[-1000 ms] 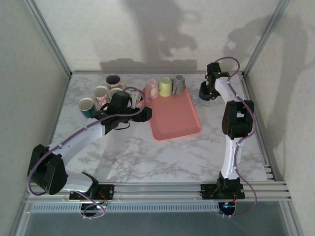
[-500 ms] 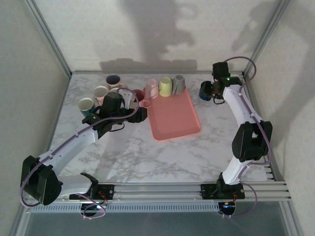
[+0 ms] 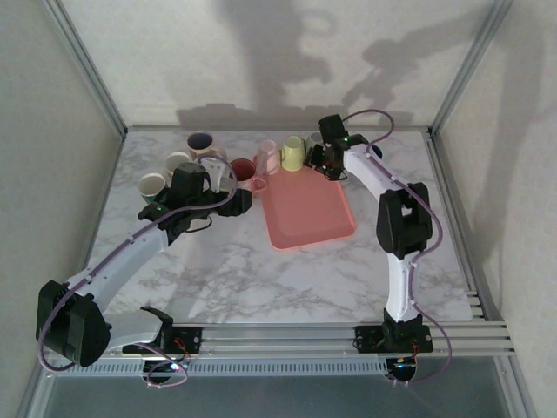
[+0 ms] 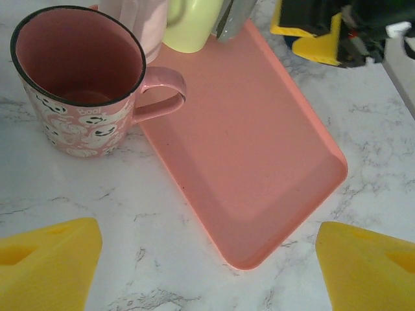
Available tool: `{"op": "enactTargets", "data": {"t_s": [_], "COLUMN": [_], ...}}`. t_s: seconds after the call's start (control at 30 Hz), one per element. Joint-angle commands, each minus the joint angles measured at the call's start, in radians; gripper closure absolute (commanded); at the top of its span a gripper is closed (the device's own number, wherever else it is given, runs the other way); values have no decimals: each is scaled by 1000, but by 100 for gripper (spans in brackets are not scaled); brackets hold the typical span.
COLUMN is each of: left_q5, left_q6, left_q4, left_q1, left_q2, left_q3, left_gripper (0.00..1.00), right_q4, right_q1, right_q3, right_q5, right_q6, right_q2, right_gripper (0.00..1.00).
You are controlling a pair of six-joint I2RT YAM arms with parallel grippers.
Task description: Turn the mug right side up
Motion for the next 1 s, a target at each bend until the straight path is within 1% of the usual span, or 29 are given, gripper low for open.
{"op": "enactTargets", "data": {"t_s": [0.0,0.2,0.33,0.5,0.6,0.8,0.87,0.97], "left_q5": [25,45,56,79,87,102,107,119], "left_q6": [37,52,65,73,73,79,77,69], "left_q4": [18,28,28,34,34,28,28,35], "left_q1": [14,22,28,43,49,67,74,79], "left_q2": [-14,-4,9,13,15,13,13,16], "left_q3": [-16,-22,-22,-27,-30,-32,-33,-34], "left_gripper": [15,15,15,16,16,16,16,17], "right_q4": [-51,-71,-169,-247,-256,-263,-266,-231], "right_q1": [-4,-5,-8,-7,-10,-21,-19,-17], "right_q3": [139,308,448,550,554,555,548,530], "right_q5": [41,36,60,113,133,157,191,213], "right_q6": [56,53,80,110,123,92,60,-19], "right_q2": [83,214,309,386,404,418,405,394], "right_gripper": [42,41,41,42,44,54,57,59]}}
